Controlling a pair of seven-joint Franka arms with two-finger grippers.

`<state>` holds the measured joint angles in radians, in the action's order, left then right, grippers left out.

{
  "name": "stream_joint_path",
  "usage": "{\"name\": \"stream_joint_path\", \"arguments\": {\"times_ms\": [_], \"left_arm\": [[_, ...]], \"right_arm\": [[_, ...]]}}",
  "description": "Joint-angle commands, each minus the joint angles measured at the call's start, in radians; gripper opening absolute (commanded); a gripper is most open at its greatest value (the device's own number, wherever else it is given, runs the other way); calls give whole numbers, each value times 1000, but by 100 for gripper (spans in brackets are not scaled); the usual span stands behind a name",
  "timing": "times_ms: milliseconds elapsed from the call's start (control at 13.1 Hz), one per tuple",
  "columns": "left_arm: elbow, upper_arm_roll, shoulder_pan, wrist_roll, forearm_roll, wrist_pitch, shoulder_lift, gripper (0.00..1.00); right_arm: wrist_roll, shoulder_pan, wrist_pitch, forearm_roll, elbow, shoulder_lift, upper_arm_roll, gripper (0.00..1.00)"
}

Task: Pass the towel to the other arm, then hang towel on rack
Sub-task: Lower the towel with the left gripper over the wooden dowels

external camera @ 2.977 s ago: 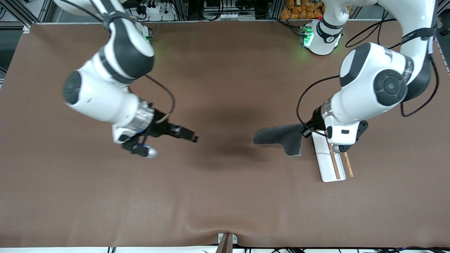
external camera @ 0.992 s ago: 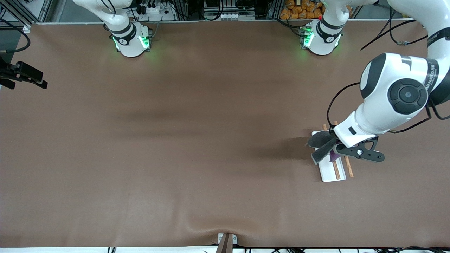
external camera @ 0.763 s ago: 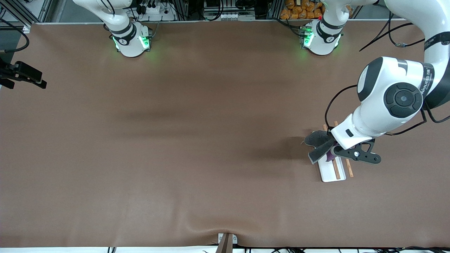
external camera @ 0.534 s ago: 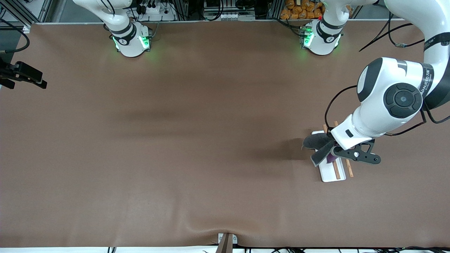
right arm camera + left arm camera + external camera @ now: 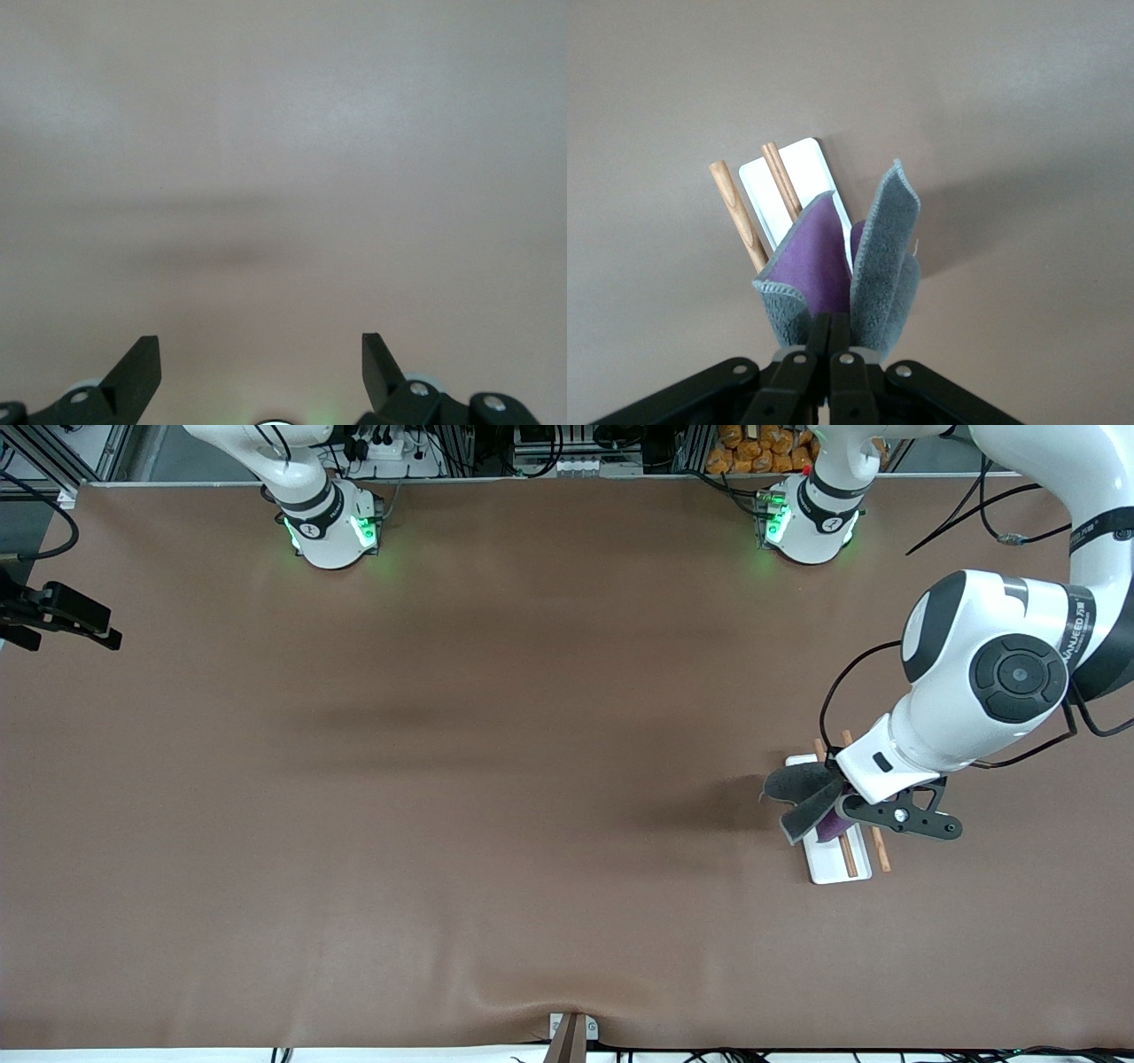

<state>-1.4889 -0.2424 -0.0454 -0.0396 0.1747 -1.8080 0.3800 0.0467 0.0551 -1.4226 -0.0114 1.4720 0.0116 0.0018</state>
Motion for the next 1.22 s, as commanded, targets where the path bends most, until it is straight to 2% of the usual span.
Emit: {"name": "stream_joint_path", "arguments": {"times_ms": [0, 382, 1145], "left_arm": [[-17, -5, 42, 20, 26, -2, -7, 0], [-48, -6, 87, 44, 26, -4, -7, 0], [-82, -6, 203, 53, 14, -4, 10, 0]], "right_arm": [[-19, -5, -4, 8, -4, -13, 1, 100], [-19, -8, -9, -28, -4, -4, 1, 100], [-8, 2, -4, -28, -15, 4, -2, 100]]}}
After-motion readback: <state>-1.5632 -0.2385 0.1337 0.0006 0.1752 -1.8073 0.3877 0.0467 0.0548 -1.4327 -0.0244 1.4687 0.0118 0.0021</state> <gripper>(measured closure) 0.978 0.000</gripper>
